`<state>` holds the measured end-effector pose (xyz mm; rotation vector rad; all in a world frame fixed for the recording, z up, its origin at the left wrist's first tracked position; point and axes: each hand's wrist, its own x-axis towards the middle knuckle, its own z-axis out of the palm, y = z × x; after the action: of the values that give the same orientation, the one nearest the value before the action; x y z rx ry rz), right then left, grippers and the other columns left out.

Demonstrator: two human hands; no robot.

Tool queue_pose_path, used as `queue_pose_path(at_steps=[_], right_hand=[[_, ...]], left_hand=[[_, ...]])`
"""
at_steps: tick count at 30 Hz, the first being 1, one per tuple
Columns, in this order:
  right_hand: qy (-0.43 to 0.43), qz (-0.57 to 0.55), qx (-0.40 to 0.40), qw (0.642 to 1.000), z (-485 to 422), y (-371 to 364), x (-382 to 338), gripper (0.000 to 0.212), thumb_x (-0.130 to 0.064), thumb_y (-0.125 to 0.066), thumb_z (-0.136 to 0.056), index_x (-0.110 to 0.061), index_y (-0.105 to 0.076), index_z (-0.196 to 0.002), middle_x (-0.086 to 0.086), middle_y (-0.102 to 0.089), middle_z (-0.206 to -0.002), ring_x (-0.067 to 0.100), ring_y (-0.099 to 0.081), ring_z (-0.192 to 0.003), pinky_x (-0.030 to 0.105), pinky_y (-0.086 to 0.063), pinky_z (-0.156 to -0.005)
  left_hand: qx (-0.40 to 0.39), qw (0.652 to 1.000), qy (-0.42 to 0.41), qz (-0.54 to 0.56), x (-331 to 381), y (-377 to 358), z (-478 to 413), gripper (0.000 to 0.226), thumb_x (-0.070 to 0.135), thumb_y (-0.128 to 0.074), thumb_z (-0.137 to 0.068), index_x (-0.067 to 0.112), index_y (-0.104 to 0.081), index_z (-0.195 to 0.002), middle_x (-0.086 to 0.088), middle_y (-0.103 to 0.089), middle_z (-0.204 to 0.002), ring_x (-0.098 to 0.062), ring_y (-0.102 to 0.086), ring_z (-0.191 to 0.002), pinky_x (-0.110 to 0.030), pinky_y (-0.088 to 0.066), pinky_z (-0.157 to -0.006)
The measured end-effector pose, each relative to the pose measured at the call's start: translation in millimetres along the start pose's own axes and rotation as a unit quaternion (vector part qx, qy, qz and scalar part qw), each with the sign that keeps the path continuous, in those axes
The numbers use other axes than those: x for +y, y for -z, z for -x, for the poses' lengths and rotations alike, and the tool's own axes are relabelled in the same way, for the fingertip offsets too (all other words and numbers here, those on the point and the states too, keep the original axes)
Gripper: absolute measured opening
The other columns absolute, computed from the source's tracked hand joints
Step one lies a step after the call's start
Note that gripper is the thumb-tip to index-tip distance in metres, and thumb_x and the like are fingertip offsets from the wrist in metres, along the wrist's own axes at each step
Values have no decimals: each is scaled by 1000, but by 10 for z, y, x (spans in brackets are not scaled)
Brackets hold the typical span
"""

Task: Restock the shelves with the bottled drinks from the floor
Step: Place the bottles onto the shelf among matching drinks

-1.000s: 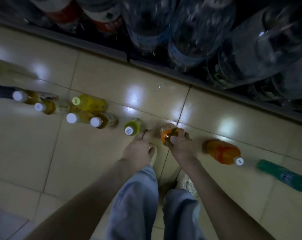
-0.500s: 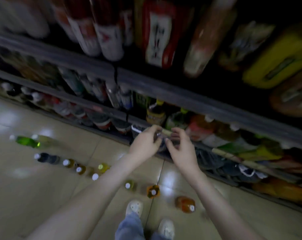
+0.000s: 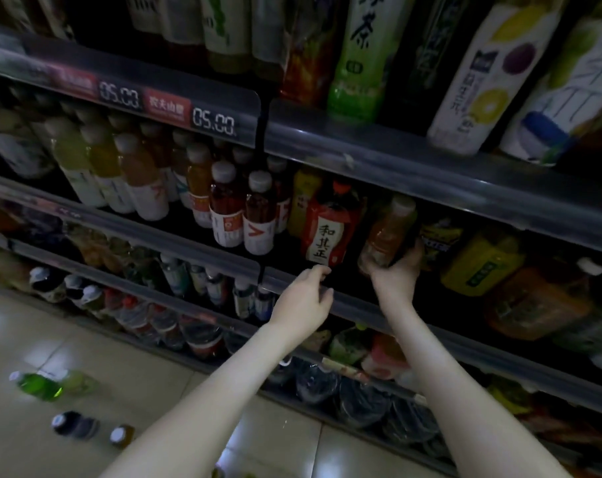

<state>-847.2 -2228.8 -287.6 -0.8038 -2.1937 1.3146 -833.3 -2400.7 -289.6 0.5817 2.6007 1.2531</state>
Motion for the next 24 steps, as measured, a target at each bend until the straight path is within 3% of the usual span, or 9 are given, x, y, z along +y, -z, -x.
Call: queue_pose_path(at_steps=[3,5,9,12,16,19,21,24], right_hand=[[-37,4,-14,999,-308,-136,-3,92,-28,-78,-79,-10,-19,-148,8,-46,-136,22,-49,-121,20,-36,-85],[-73,38,-36,996,-437,-201,25,79,-37,-72,-82,-9,-30,-143,6,-54,-127,24,-57,-111,24,-39,-74],[-42,36,-21,998,-332,-145,85,65,-34,-72,-81,-7,-41,-132,9,-61,-117,29,-61,-106,26,-40,-73],[10,-15,-32,999,59,82,70,45,-28,-76,-80,-14,-50,-113,-3,-62,-97,21,-63,-96,25,-42,-74],[63,-31,-60,996,591,519,-156,56,-23,-80,-77,-27,-41,-118,-10,-54,-103,7,-53,-93,24,-40,-85],[100,-19,-149,984,903,847,-382,62,-24,-84,-71,-29,-48,-121,-21,-57,-102,-6,-55,-88,13,-42,-77],[107,-27,-220,969,1123,996,-509,64,-21,-88,-65,-28,-55,-119,-19,-63,-104,-6,-61,-90,10,-47,-70],[102,-63,-313,942,1487,1124,-658,62,-18,-91,-58,-31,-60,-110,-15,-68,-101,-6,-64,-91,11,-51,-72]], left_hand=[[9,1000,-5,-2,38,9,-21,41,30,-44,-101,20,-38,-140,-1,-43,-140,-16,-49,-121,-31,-47,-93],[10,1000,-5,-2,51,21,-43,41,30,-43,-101,20,-39,-140,-1,-43,-140,-16,-49,-121,-32,-48,-91],[14,1000,-3,-1,37,59,-28,41,29,-44,-101,20,-39,-140,-1,-44,-139,-17,-49,-121,-32,-48,-90],[13,1000,-8,4,41,94,43,44,29,-46,-100,22,-36,-142,0,-42,-142,-15,-46,-125,-30,-46,-94],[0,999,-38,13,188,191,233,57,34,-53,-96,26,-27,-147,6,-32,-150,-11,-33,-135,-27,-37,-104],[-56,996,-65,13,395,274,474,75,37,-61,-90,30,-17,-151,8,-23,-155,-10,-23,-141,-26,-28,-110],[-84,993,-58,53,519,302,697,84,35,-69,-81,36,-19,-149,8,-37,-149,-11,-37,-134,-31,-37,-108],[-96,986,11,135,598,411,1128,88,26,-76,-69,44,-28,-140,12,-62,-118,-5,-62,-103,-32,-55,-88]])
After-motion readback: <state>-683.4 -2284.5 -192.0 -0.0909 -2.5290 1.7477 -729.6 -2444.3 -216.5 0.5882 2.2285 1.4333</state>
